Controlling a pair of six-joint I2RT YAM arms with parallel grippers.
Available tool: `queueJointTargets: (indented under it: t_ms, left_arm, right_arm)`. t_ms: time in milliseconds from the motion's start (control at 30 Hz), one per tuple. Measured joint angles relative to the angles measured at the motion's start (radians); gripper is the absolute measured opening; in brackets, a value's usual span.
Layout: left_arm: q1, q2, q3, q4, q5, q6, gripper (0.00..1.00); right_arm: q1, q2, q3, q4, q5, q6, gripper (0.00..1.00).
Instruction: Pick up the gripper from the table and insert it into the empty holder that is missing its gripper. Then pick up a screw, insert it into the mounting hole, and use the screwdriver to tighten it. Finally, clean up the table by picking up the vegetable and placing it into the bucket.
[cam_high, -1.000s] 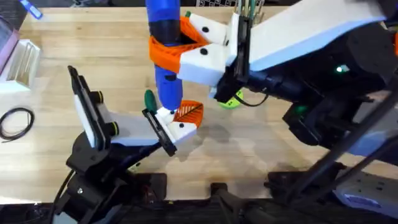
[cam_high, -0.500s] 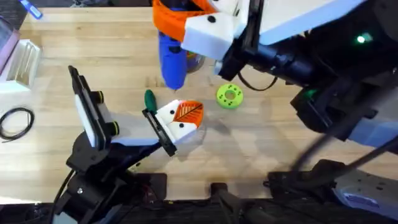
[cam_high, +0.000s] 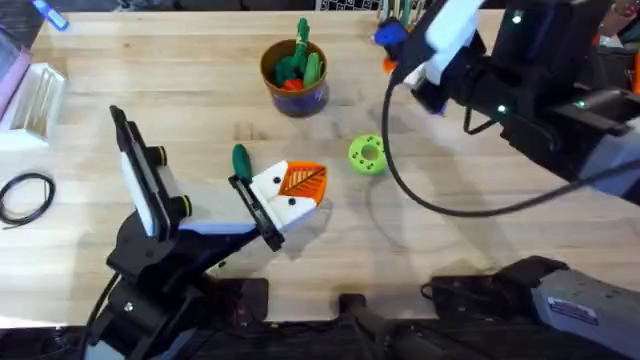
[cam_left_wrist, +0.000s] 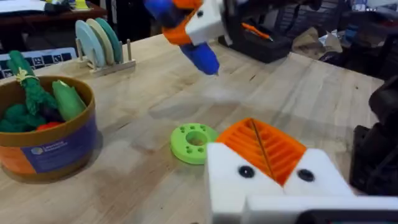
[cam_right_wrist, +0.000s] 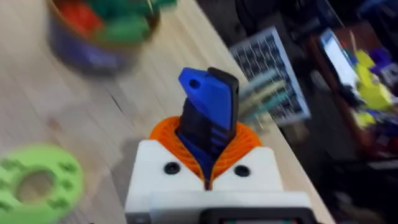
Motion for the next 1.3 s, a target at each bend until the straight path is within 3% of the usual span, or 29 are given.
queueJointTargets:
  t_ms: [167,400,533,800,900,1067,1133,1300]
  left_arm:
    - [0.0,0.0,0.0,0.0,0.0,0.0,0.004]
    - [0.0,0.0,0.0,0.0,0.0,0.0,0.004]
    - [0.0,0.0,0.0,0.0,0.0,0.0,0.004]
    - [0.0,0.0,0.0,0.0,0.0,0.0,0.004]
    - [0.0,0.0,0.0,0.0,0.0,0.0,0.004]
    - [0.0,0.0,0.0,0.0,0.0,0.0,0.004]
    - [0.0,0.0,0.0,0.0,0.0,0.0,0.004]
    - [0.0,0.0,0.0,0.0,0.0,0.0,0.004]
  right_arm:
    - [-0.072,0.122,0.0,-0.042,0.129,-0.271,0.022]
    - [-0.091,0.3,0.0,-0.087,0.212,-0.501,0.022]
    - [-0.091,0.365,0.0,-0.124,0.227,-0.567,0.022]
    - [-0.09,0.364,0.043,-0.268,0.234,-0.603,0.023]
    - [-0.09,0.359,0.049,-0.286,0.229,-0.604,0.213]
    - [-0.075,0.341,0.061,-0.282,0.231,-0.603,0.906]
    - [-0.066,0.331,0.066,-0.292,0.231,-0.586,0.983]
    - [-0.046,0.303,0.06,-0.325,0.225,-0.47,0.989]
